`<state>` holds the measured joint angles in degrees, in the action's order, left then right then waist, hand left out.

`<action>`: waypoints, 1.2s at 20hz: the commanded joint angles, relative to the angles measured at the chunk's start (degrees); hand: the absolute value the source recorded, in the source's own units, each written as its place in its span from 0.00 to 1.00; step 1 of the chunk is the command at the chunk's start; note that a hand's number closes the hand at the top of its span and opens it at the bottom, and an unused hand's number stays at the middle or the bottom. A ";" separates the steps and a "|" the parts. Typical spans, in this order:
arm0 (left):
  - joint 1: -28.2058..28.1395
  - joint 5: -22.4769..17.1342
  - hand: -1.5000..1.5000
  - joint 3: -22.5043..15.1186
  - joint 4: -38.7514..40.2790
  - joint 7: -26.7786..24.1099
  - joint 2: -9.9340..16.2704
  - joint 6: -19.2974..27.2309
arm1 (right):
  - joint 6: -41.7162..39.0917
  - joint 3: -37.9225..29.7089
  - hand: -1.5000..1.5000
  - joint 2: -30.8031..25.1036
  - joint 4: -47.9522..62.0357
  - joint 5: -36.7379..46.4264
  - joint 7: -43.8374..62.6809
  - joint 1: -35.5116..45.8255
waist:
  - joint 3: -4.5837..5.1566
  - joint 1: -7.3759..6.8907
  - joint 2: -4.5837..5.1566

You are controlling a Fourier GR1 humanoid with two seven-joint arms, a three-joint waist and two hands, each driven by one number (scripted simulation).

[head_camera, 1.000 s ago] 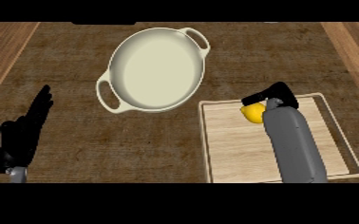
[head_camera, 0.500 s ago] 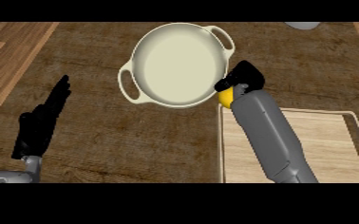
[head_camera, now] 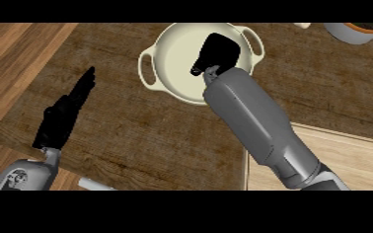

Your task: Pick the lemon from the tray and place it in the pot

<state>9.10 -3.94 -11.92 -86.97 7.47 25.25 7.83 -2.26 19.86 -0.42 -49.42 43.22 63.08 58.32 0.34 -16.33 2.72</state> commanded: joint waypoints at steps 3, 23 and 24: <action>1.36 1.27 0.50 -1.00 1.30 0.67 -0.82 0.53 | 2.68 7.67 1.00 0.39 4.78 5.20 11.55 11.29 | 0.30 -0.01 -0.89; 1.35 1.07 0.50 1.74 4.40 0.69 -0.65 1.74 | 16.08 8.54 1.00 0.37 12.19 16.80 20.03 28.46 | 0.05 5.57 -1.16; 2.35 1.32 0.50 1.13 4.31 2.09 -2.19 2.88 | 17.19 8.55 1.00 0.37 12.80 16.86 19.93 27.61 | 0.00 6.07 -0.94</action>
<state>10.86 -2.74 -10.94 -82.83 8.64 23.99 9.67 8.20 28.80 -0.92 -38.28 59.33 69.79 84.80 0.43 -11.62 1.63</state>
